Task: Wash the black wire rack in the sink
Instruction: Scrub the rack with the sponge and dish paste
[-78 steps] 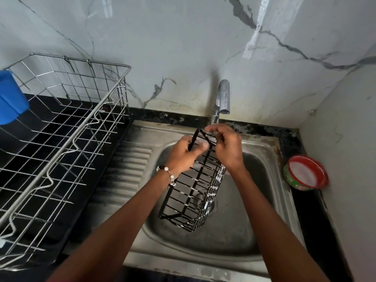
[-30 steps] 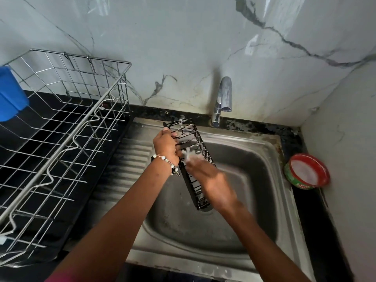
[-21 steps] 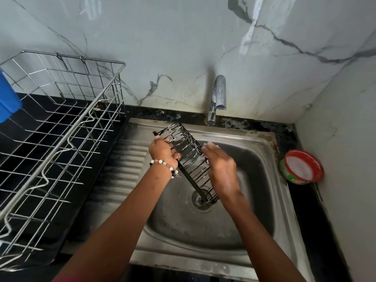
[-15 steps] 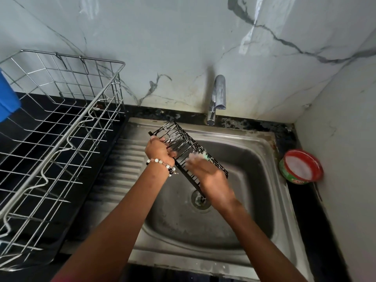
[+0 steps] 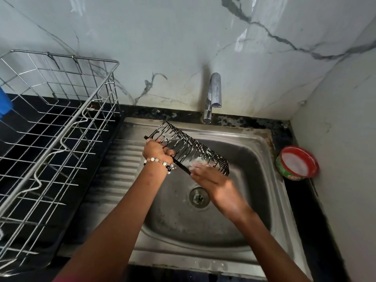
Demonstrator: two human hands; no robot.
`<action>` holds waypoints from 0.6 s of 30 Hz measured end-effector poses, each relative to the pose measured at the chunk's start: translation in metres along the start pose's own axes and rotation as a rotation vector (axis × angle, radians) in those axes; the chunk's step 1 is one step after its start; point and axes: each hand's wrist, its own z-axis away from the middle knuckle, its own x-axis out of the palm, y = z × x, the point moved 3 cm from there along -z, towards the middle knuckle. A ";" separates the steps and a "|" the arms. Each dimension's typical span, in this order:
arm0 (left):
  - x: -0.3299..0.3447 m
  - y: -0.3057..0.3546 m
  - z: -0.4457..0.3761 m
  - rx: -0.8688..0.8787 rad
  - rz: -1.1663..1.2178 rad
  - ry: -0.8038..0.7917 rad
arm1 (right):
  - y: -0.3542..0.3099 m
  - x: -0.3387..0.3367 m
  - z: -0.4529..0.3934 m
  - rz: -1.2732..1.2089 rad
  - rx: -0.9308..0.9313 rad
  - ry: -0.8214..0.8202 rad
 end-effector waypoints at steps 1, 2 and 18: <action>0.000 0.000 -0.001 -0.012 0.000 -0.003 | 0.005 -0.006 0.004 -0.047 0.022 0.034; 0.000 -0.001 -0.002 -0.023 0.003 -0.005 | 0.012 -0.014 0.004 -0.029 0.045 0.088; 0.005 0.004 0.003 -0.108 -0.012 -0.018 | 0.031 -0.031 -0.015 -0.142 0.248 0.583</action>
